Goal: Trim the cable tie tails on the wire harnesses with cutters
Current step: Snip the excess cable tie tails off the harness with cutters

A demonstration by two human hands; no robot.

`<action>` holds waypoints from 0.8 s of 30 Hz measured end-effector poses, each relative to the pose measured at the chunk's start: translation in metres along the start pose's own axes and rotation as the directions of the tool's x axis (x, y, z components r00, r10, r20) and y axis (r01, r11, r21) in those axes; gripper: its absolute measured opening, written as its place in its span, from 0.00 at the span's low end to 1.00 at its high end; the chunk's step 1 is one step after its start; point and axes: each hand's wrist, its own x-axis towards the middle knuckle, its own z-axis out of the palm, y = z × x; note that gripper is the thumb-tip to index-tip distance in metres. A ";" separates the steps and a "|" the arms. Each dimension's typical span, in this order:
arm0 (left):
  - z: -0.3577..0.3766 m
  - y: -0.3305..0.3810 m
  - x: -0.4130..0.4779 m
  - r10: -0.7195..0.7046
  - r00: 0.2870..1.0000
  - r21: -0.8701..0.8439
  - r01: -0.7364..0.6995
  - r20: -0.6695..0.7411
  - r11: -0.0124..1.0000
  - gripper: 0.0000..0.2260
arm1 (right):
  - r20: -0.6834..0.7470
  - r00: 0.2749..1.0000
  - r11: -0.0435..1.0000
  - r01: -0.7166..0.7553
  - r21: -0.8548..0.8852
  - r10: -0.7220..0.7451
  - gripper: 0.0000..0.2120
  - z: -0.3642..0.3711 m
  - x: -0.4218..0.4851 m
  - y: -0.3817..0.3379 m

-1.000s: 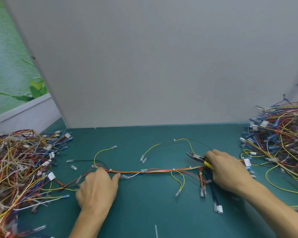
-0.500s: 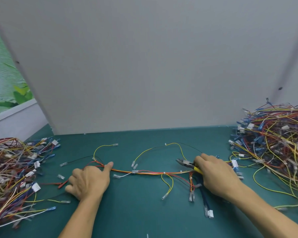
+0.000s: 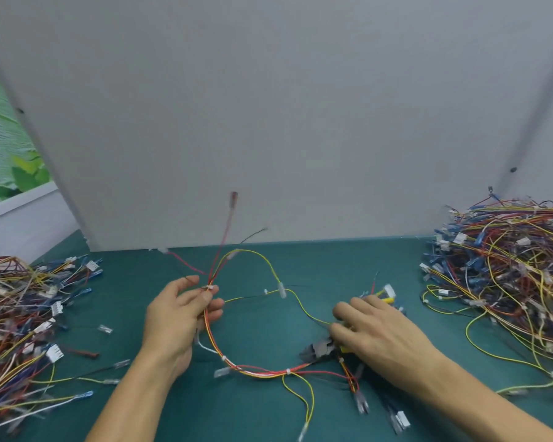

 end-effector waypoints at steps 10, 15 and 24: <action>-0.009 -0.023 -0.006 -0.158 0.987 -0.163 0.155 -0.008 0.974 0.07 | 0.475 0.524 0.487 -0.848 0.212 0.707 0.16 -0.022 0.011 0.008; -0.008 -0.023 -0.008 -0.160 0.987 -0.163 0.155 -0.017 0.974 0.07 | 0.563 0.450 0.480 -0.871 0.105 0.693 0.21 -0.003 0.026 -0.026; -0.007 -0.011 -0.011 -0.103 0.995 -0.150 0.101 -0.011 0.984 0.06 | 0.604 0.312 0.308 -0.945 0.114 0.733 0.09 -0.002 0.032 -0.020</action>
